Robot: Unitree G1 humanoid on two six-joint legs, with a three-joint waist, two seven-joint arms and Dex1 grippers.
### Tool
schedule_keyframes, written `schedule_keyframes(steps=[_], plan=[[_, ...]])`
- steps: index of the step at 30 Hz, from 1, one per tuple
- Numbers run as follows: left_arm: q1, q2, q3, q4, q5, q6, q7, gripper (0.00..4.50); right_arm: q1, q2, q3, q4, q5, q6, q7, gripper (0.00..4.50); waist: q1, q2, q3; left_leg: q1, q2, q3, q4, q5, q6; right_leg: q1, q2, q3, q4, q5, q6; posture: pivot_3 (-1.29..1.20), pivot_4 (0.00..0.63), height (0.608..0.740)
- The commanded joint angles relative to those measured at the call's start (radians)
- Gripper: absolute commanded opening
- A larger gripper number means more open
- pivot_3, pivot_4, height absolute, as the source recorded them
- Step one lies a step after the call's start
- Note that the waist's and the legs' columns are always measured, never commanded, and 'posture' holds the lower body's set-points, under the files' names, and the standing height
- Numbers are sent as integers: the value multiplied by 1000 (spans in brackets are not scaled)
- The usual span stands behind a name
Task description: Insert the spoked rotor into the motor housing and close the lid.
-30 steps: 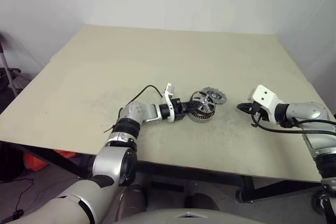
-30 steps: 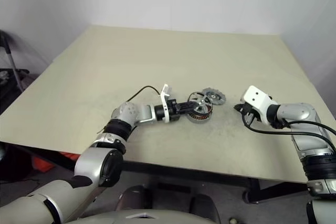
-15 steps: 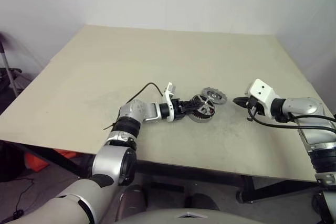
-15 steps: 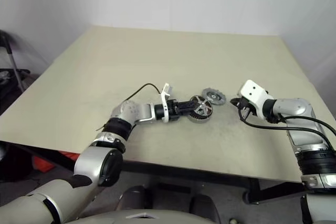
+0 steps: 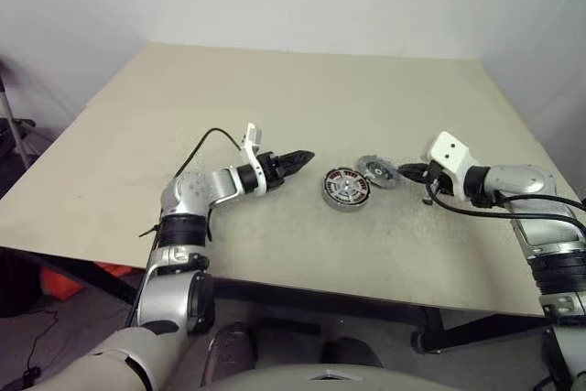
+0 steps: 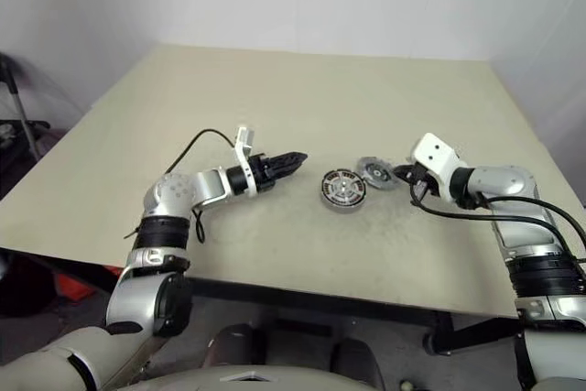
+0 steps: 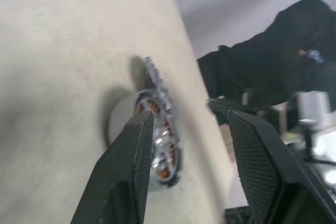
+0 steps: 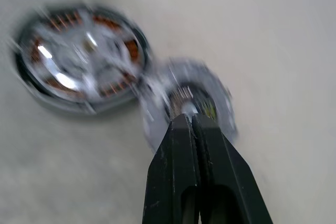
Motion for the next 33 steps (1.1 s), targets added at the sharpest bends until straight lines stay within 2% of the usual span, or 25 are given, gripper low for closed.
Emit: schedule_keyframes(steps=[1,8,12,17,22,25,30,33], plan=[[63,31,-61,-117,56,-79,18,2367,-18,46,7,-143,77,62,8,0,-1,0,0,0,0,0,0,0,0,0,0,0,0,0,0,0,0,740],[131,45,-30,-192,30,-87,65,2367,-16,117,85,-104,45,66,-10,0,4,0,0,0,0,0,0,0,-6,1,0,0,0,0,0,0,0,740],[154,39,-25,-204,35,-96,94,2367,7,155,163,13,-28,15,-41,0,-1,0,0,2,0,0,-1,-1,-6,2,0,0,-1,0,0,0,0,740],[171,33,-8,-203,30,-107,119,2367,-11,157,135,-18,23,18,-21,0,-2,1,0,2,1,0,-2,1,-8,1,1,0,-1,0,0,0,0,740],[176,33,-7,-176,38,-119,132,2367,-80,107,79,-116,87,-6,45,0,-2,1,0,1,0,0,-3,1,-8,0,1,0,-1,0,0,0,0,740],[173,37,-16,-170,47,-137,129,2367,-119,40,95,-129,77,-31,125,0,-1,1,0,2,1,0,-3,1,-8,1,1,0,-1,0,0,0,0,740],[175,47,-26,-131,74,-176,133,2367,-164,-98,260,-7,-137,-256,245,0,2,0,0,2,0,0,-2,0,-7,2,1,0,-2,0,0,0,0,740],[174,57,-18,-111,82,-199,132,2408,-214,-151,367,100,-274,-465,311,617,-1,0,0,1,0,0,-2,0,-7,1,1,0,-1,0,0,0,0,740]])
